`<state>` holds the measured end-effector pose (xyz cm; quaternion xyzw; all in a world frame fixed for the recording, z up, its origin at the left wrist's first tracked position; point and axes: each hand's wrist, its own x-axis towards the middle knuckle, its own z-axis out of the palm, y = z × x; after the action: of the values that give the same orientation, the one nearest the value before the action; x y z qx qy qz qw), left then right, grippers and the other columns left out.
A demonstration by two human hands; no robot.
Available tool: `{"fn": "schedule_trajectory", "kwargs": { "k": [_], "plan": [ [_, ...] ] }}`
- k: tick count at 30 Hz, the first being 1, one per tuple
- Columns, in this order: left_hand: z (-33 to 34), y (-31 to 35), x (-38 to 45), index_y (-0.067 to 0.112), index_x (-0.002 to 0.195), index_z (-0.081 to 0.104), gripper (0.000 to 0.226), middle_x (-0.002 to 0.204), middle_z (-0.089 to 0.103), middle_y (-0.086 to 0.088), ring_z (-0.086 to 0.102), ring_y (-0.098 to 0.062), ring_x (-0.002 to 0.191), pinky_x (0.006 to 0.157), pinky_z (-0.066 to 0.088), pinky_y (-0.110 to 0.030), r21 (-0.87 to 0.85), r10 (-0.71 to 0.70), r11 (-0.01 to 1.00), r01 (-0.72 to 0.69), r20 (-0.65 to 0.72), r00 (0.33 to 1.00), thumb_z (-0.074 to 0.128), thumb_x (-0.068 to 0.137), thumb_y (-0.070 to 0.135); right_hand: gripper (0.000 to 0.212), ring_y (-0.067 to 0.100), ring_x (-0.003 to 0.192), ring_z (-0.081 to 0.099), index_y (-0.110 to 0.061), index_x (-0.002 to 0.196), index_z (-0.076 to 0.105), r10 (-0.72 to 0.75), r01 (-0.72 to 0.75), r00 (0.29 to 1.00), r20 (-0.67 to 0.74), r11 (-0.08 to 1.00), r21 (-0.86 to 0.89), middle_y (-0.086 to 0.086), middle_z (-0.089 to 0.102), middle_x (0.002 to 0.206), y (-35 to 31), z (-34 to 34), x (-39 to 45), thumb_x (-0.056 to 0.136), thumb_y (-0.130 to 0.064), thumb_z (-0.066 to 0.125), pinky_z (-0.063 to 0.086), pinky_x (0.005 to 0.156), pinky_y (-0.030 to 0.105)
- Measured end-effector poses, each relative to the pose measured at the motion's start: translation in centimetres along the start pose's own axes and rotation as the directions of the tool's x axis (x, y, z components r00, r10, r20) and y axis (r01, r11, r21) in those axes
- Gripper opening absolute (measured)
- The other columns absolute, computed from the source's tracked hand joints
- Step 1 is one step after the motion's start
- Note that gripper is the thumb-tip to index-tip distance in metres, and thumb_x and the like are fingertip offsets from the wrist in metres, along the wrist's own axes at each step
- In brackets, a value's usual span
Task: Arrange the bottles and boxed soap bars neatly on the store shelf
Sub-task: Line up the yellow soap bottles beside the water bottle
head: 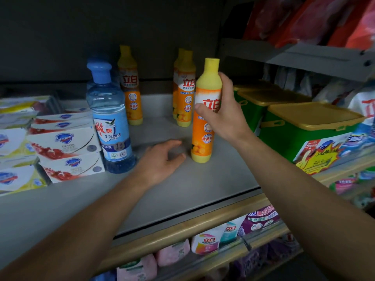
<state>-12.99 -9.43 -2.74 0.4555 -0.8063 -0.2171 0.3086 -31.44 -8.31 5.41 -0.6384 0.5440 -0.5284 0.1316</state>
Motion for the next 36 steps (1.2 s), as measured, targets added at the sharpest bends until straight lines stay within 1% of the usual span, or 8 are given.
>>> {"fn": "schedule_trajectory", "kwargs": {
  "k": [5, 6, 8, 11, 17, 20, 29, 36],
  "plan": [
    [0.8, -0.8, 0.5, 0.026, 0.146, 0.039, 0.064, 0.154, 0.038, 0.002, 0.033, -0.017, 0.141, 0.114, 0.022, -0.027, 0.366, -0.044, 0.931, -0.013, 0.147, 0.988, 0.051, 0.091, 0.056, 0.08, -0.013, 0.095, 0.06, -0.029, 0.147, 0.025, 0.124, -0.125, 0.988, 0.093, 0.992, 0.007, -0.027, 0.057, 0.11, 2.5, 0.3, -2.0, 0.084, -0.033, 0.075, 0.048, 0.074, 0.007],
    [1.0, -1.0, 0.5, 0.027, 0.147, 0.037, 0.065, 0.156, 0.034, 0.003, 0.029, -0.016, 0.143, 0.116, 0.02, -0.028, 0.418, -0.055, 0.908, -0.018, 0.162, 0.985, 0.048, 0.091, 0.059, 0.085, -0.01, 0.098, 0.06, -0.028, 0.149, 0.023, 0.147, -0.147, 0.982, 0.122, 0.989, -0.01, -0.025, 0.056, 0.114, 3.3, 0.4, -2.9, 0.083, -0.032, 0.076, 0.049, 0.08, 0.01],
    [1.3, -1.2, 0.6, 0.03, 0.147, 0.036, 0.067, 0.157, 0.031, 0.004, 0.026, -0.018, 0.144, 0.118, 0.017, -0.031, 0.463, -0.072, 0.886, -0.014, 0.168, 0.983, 0.045, 0.089, 0.064, 0.088, 0.005, 0.108, 0.061, -0.022, 0.151, 0.021, 0.186, -0.177, 0.969, 0.162, 0.982, -0.069, -0.012, 0.055, 0.128, 4.9, 0.7, -4.6, 0.083, -0.03, 0.076, 0.052, 0.093, 0.029],
    [1.6, -1.2, 0.4, 0.033, 0.147, 0.036, 0.072, 0.157, 0.031, 0.004, 0.025, -0.018, 0.144, 0.117, 0.016, -0.031, 0.471, -0.08, 0.882, -0.001, 0.151, 0.985, 0.039, 0.084, 0.07, 0.066, 0.02, 0.114, 0.061, -0.018, 0.143, 0.037, 0.188, -0.152, 0.968, 0.166, 0.966, -0.208, 0.0, 0.058, 0.135, 6.4, 1.3, -5.2, 0.089, -0.037, 0.069, 0.051, 0.098, 0.046],
    [1.7, -0.9, 0.5, 0.031, 0.146, 0.039, 0.073, 0.157, 0.03, 0.007, 0.024, -0.015, 0.144, 0.116, 0.014, -0.027, 0.454, -0.091, 0.891, 0.021, 0.133, 0.987, 0.043, 0.083, 0.069, 0.06, 0.024, 0.122, 0.056, -0.014, 0.143, 0.036, 0.168, -0.138, 0.978, 0.127, 0.967, -0.216, 0.006, 0.055, 0.139, 7.9, 3.3, -1.6, 0.093, -0.028, 0.066, 0.045, 0.101, 0.036],
    [1.5, -0.7, 0.4, 0.031, 0.143, 0.044, 0.082, 0.154, 0.035, 0.006, 0.027, -0.013, 0.142, 0.115, 0.015, -0.024, 0.416, -0.091, 0.909, 0.035, 0.116, 0.989, 0.037, 0.071, 0.069, 0.056, 0.027, 0.125, 0.054, -0.013, 0.143, 0.035, 0.204, -0.176, 0.972, 0.12, 0.962, -0.208, 0.008, 0.053, 0.141, 8.7, 4.6, 0.6, 0.095, -0.026, 0.062, 0.043, 0.101, 0.038],
    [1.4, -1.0, 0.7, 0.031, 0.139, 0.05, 0.067, 0.151, 0.041, 0.006, 0.032, -0.012, 0.141, 0.117, 0.02, -0.026, 0.376, -0.073, 0.926, 0.035, 0.086, 0.994, 0.062, 0.08, 0.06, 0.061, 0.028, 0.131, 0.049, -0.016, 0.15, 0.026, 0.201, -0.185, 0.972, 0.119, 0.973, -0.138, 0.007, 0.048, 0.147, 10.0, 6.4, 2.9, 0.099, -0.028, 0.057, 0.041, 0.109, 0.044],
    [1.5, -1.1, 0.6, 0.034, 0.138, 0.051, 0.064, 0.15, 0.041, 0.009, 0.032, -0.011, 0.14, 0.117, 0.021, -0.027, 0.363, -0.08, 0.93, 0.052, 0.061, 0.995, 0.062, 0.08, 0.059, 0.063, 0.028, 0.129, 0.051, -0.018, 0.151, 0.028, 0.163, -0.148, 0.981, 0.1, 0.978, -0.145, 0.006, 0.05, 0.145, 10.5, 6.7, 3.0, 0.097, -0.031, 0.059, 0.043, 0.107, 0.043]
  ]
}}
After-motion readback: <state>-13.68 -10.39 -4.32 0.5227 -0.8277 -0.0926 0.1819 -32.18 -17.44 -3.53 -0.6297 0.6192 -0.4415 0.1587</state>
